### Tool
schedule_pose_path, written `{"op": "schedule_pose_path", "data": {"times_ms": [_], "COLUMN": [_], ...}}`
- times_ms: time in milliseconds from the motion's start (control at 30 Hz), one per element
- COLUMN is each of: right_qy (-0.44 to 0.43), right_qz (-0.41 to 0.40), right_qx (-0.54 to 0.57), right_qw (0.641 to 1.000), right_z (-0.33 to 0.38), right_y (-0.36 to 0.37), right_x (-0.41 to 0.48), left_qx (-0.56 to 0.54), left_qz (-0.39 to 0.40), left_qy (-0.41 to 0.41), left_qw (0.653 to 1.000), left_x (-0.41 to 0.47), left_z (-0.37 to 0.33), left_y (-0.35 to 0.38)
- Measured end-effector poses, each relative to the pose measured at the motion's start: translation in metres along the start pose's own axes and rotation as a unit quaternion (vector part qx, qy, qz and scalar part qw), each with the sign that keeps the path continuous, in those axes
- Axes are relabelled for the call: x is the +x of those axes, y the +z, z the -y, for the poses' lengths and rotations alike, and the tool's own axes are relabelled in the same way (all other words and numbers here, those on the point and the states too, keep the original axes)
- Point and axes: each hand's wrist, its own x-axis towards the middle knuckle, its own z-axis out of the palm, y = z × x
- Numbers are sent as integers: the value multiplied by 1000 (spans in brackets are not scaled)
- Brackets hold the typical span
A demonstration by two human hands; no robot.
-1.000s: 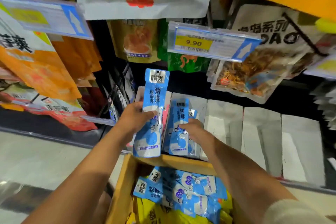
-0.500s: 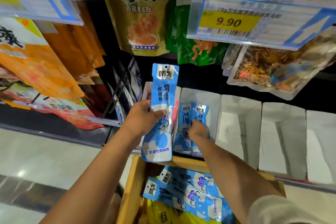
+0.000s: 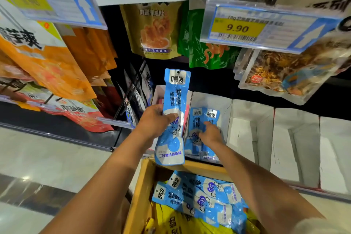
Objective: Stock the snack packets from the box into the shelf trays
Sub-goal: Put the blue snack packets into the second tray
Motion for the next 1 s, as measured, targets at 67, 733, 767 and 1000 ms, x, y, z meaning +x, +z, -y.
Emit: {"op": "schedule_pose_path", "data": {"times_ms": [67,733,767,1000], "right_qy": [-32,-175,-171,-130], "right_qz": [-13,-71,-69,-81], "right_qx": [81,-57,-59,-36], "right_qw": [996,980,981,988], "right_z": [5,86,86,60], "right_y": [-7,-50,-48,-48], "right_x": [-10,-144,-143,-108], "left_qx": [8,29,32,122], "left_qz": [0,14,16,33], "left_qy": [2,26,26,39], "left_qw": [1000,999,999,991], "left_x": [0,-14,-12,-1], "left_z": [0,8,10,30], "left_y": [2,38,38,24]}}
